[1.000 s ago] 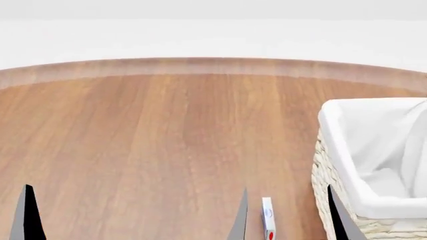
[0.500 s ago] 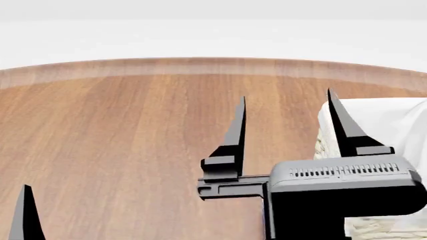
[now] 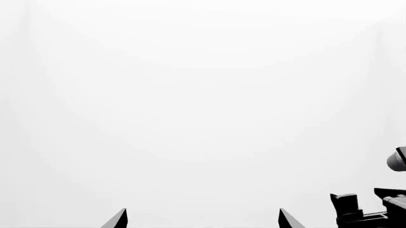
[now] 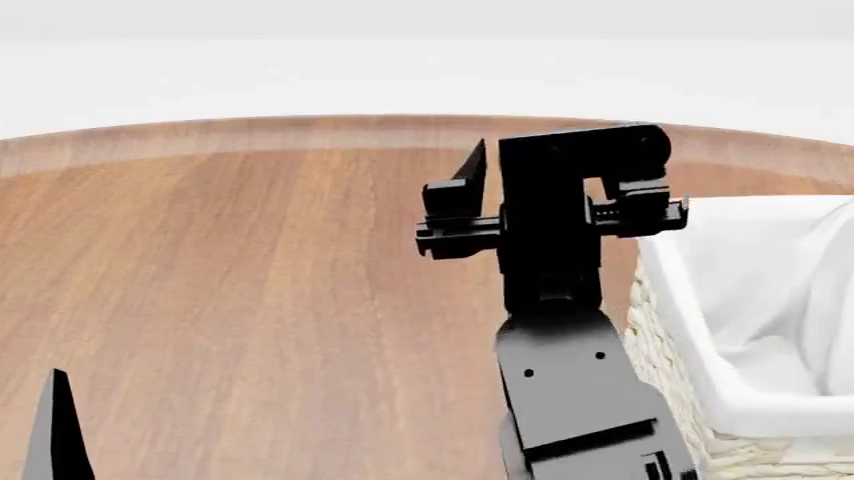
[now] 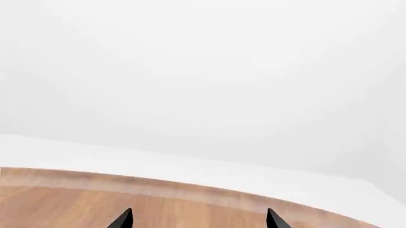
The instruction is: Pick up the cream cheese box, and put it in the basket.
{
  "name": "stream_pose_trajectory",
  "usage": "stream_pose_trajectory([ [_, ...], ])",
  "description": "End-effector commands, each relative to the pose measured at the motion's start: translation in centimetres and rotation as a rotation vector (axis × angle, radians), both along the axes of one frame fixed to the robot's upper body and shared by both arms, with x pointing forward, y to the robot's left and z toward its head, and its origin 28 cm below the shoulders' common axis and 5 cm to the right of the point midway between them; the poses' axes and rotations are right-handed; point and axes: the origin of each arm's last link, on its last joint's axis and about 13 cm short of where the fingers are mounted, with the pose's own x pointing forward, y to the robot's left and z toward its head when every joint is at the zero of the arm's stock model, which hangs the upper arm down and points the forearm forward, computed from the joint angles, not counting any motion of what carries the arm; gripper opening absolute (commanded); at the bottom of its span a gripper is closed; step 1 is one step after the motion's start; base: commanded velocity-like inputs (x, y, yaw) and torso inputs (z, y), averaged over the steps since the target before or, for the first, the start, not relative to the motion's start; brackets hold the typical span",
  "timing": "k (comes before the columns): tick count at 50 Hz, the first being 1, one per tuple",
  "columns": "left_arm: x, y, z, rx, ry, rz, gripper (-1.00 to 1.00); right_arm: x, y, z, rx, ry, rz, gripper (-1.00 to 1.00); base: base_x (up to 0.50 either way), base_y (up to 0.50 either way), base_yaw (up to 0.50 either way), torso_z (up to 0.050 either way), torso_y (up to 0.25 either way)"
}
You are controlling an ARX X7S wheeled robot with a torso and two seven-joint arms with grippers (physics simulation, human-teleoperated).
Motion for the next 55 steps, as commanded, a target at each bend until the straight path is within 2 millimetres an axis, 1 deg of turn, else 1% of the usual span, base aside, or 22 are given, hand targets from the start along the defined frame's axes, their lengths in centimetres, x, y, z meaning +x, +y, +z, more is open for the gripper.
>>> stream_pose_trajectory([
  [1, 0.1, -0.1, -0.2, 0.002, 0.006, -0.004, 1.0, 2.6, 0.3, -5.2, -0.008, 0.176, -0.008, 1.0, 0.0, 0.0, 0.0, 0.0, 0.0],
  [8, 0.0, -0.2, -0.3, 0.005, 0.01, -0.008, 1.0, 2.5, 0.4, -7.0, -0.015, 0.214, -0.012, 1.0, 0.0, 0.0, 0.0, 0.0, 0.0],
  [17, 0.0, -0.2, -0.2, 0.001, 0.007, -0.006, 1.0, 2.3, 0.0, -9.7, -0.027, 0.284, -0.031, 1.0, 0.0, 0.0, 0.0, 0.0, 0.0],
  [19, 0.0, -0.2, -0.2, 0.001, 0.008, -0.006, 1.0, 2.2, -0.1, -10.0, -0.029, 0.292, -0.033, 1.0, 0.0, 0.0, 0.0, 0.0, 0.0],
  [29, -0.1, -0.2, -0.3, -0.001, 0.008, -0.013, 1.0, 0.9, -0.5, -12.5, -0.012, 0.38, -0.039, 1.0, 0.0, 0.0, 0.0, 0.0, 0.0],
  [39, -0.2, -0.2, -0.3, 0.004, 0.005, -0.021, 1.0, 0.0, -0.9, -13.9, 0.005, 0.436, -0.047, 1.0, 0.0, 0.0, 0.0, 0.0, 0.0],
  [55, -0.2, -0.3, -0.4, 0.007, 0.003, -0.025, 1.0, -0.5, -1.0, -14.6, 0.014, 0.463, -0.052, 1.0, 0.0, 0.0, 0.0, 0.0, 0.0],
])
